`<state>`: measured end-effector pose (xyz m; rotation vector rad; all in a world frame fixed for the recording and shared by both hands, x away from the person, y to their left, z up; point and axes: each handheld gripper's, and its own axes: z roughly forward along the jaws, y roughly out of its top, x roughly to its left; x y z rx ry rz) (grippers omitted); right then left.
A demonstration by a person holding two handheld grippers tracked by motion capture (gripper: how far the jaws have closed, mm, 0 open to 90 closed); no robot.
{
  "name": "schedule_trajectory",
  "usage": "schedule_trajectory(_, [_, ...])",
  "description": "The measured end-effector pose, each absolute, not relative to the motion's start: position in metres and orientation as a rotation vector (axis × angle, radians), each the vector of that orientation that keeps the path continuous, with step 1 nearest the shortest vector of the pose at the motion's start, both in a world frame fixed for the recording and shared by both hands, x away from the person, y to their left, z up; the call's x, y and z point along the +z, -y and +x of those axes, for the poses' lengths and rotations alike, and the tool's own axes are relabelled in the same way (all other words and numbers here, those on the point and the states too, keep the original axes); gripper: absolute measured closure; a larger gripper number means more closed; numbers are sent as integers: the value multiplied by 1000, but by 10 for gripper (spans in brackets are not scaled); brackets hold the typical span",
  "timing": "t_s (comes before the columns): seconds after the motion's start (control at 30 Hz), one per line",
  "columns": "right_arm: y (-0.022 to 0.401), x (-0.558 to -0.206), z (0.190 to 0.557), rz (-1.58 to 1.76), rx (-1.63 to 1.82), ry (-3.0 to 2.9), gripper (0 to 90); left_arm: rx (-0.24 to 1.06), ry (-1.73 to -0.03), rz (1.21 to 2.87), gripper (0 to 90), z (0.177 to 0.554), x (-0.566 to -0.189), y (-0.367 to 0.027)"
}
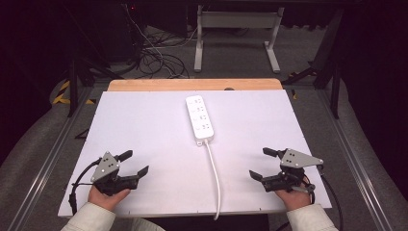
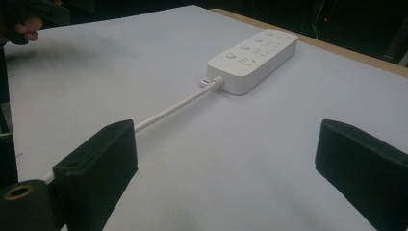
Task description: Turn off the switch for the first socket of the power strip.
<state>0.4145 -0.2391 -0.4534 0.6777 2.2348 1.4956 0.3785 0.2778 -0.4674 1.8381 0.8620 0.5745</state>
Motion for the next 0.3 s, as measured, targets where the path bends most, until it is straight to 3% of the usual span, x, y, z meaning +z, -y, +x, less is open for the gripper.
schedule_trajectory(0.3, [239,-454,415,675,1497,-2238,82,627,-839,1858,196,379,-466,-275])
